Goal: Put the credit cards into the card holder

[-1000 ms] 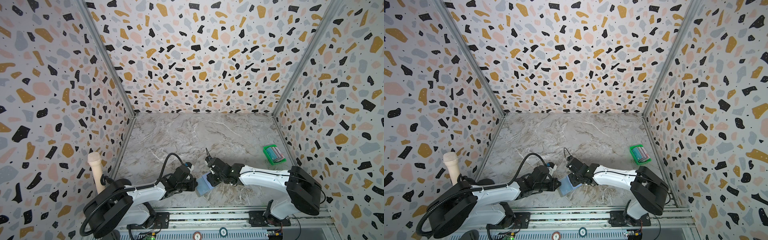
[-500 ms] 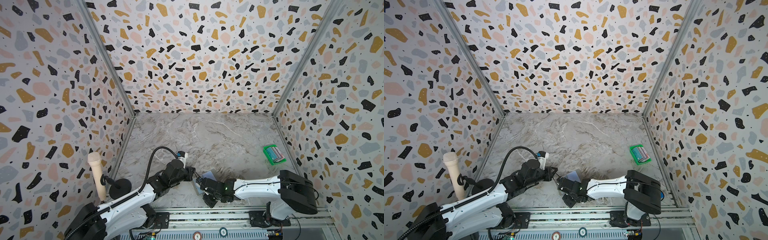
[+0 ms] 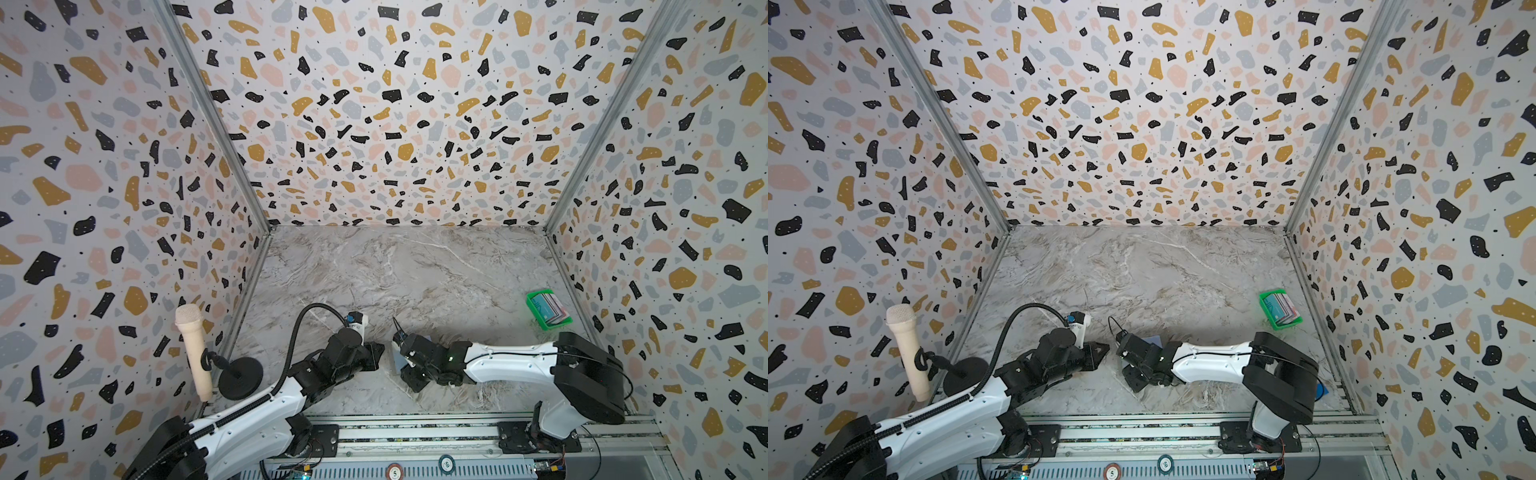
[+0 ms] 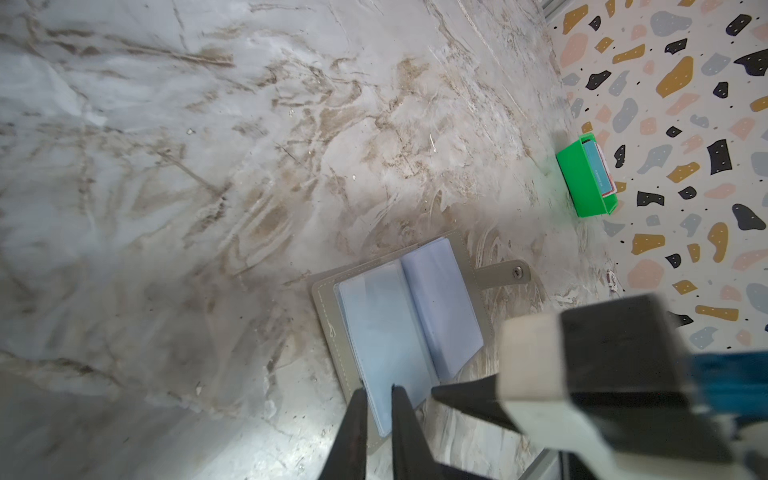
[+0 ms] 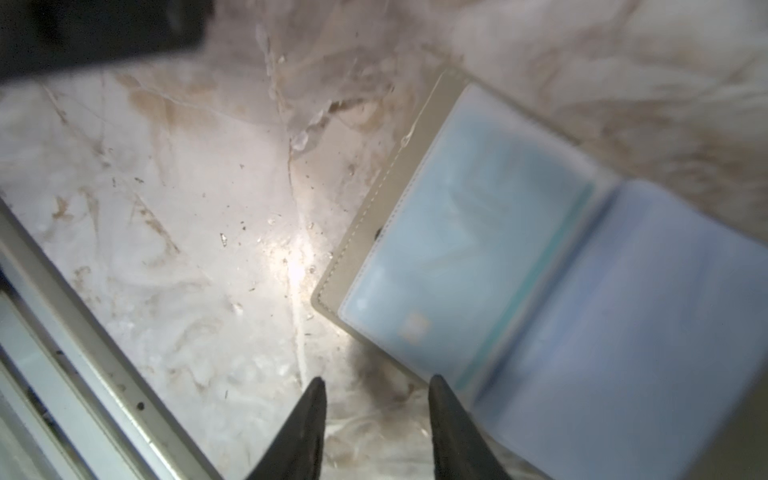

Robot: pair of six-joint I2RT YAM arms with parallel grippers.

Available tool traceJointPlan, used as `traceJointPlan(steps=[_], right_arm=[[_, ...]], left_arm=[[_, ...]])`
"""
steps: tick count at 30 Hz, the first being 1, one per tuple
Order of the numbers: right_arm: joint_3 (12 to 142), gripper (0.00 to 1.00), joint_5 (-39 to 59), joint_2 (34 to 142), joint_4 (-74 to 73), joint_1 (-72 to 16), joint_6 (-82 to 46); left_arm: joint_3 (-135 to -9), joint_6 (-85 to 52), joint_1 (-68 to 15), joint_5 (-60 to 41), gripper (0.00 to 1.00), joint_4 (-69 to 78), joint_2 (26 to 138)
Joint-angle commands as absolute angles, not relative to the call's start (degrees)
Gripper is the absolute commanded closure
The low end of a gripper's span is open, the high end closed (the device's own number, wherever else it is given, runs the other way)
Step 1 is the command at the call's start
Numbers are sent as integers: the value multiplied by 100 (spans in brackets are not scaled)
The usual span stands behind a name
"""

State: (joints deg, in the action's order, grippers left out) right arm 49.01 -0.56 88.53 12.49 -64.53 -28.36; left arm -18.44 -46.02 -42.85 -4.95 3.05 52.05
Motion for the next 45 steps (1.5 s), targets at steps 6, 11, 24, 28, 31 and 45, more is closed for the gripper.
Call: traceJointPlan(steps=[6, 11, 24, 28, 31, 45], right_arm=[[4676, 42, -276, 7016, 2080, -3030, -2426], [4945, 41, -637, 7588, 2139, -1187, -1902], [5615, 40, -1099, 8840, 2082, 80, -1442], [5881, 39, -1362, 9194, 2219, 167, -1357], [5942, 39, -1378, 9497, 2224, 315, -1338], [6204, 68, -1383, 10164, 2397, 221, -1320]], left_arm=[[-1453, -4785, -4263, -966, 80, 1397, 5426], [-1363, -4728, -4263, -1068, 78, 1725, 5544], [-1107, -4537, -4186, -1176, 75, 2071, 5576], [-1074, -4501, -4086, -1298, 75, 2183, 5687], [-1014, -4533, -4026, -1366, 75, 2304, 5761], [-932, -4553, -3876, -1458, 74, 2369, 5797]])
